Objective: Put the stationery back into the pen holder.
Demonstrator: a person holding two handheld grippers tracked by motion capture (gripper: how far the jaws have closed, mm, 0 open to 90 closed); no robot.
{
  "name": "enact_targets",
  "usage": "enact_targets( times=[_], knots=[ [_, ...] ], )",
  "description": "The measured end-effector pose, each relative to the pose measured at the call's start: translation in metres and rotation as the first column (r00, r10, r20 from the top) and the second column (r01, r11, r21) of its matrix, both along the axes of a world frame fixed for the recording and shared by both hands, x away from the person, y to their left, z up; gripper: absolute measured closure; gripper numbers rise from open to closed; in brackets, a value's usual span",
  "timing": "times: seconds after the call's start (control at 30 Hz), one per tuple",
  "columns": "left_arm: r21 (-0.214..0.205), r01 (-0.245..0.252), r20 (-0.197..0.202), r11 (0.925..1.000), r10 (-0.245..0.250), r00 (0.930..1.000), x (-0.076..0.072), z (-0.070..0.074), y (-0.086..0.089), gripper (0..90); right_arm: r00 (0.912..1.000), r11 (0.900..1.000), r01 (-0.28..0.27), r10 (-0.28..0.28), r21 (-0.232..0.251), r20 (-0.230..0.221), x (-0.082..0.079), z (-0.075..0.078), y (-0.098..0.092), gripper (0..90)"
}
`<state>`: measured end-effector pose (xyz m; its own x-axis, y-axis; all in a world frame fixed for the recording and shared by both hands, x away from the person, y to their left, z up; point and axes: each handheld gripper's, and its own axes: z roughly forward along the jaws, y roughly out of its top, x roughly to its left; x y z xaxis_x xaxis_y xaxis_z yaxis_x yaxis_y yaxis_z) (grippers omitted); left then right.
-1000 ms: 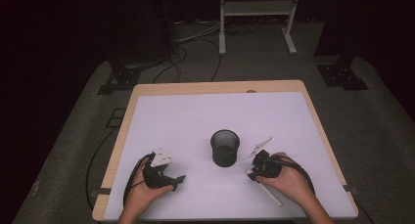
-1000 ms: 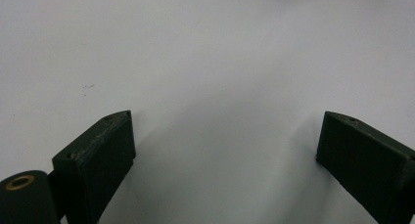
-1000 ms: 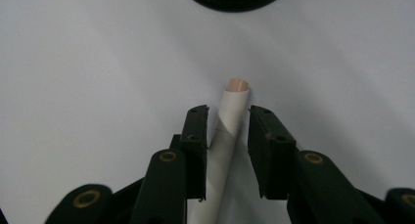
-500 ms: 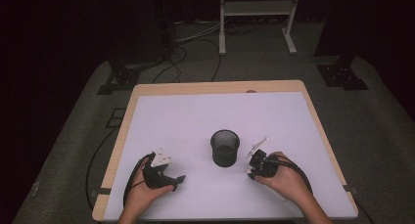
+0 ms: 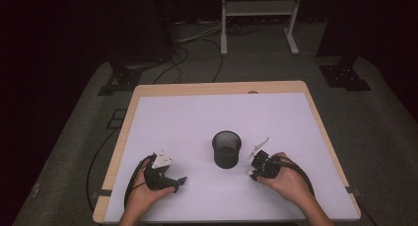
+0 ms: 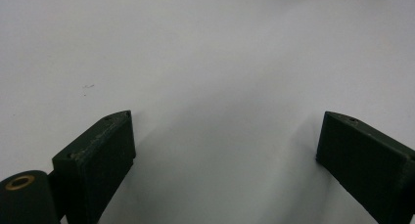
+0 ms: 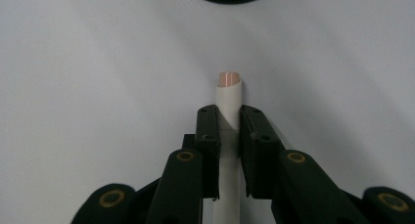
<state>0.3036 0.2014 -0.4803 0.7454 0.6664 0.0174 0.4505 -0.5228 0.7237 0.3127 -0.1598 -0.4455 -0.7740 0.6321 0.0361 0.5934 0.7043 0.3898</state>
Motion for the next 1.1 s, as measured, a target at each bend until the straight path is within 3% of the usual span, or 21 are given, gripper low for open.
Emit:
enact_targets(
  times=[0.3, 0.7, 0.9, 1.1],
  knots=[
    [-0.001, 0.0, 0.0, 1.0, 0.0, 1.0, 0.0, 0.0, 0.0, 6.2, 0.9997, 0.9979, 0.021, -0.021, 0.061, 0.011, 0.004, 0.004, -0.01, 77.8],
    [0.0, 0.001, 0.0, 1.0, -0.001, 1.0, 0.0, 0.0, 0.0, 6.1, 0.9959, 0.9864, 0.043, -0.055, 0.159, 0.071, 0.004, 0.033, -0.027, 77.8],
    [-0.001, 0.0, -0.001, 1.0, 0.0, 1.0, 0.0, 0.0, 0.0, 6.2, 0.9927, 0.9824, 0.047, -0.066, 0.181, 0.101, 0.003, 0.042, -0.031, 77.8],
    [-0.005, -0.003, -0.002, 1.0, 0.003, 1.0, 0.0, 0.0, 0.0, 6.2, 0.9885, 0.9727, 0.054, -0.084, 0.226, 0.126, 0.002, 0.059, -0.035, 77.8]
  ],
)
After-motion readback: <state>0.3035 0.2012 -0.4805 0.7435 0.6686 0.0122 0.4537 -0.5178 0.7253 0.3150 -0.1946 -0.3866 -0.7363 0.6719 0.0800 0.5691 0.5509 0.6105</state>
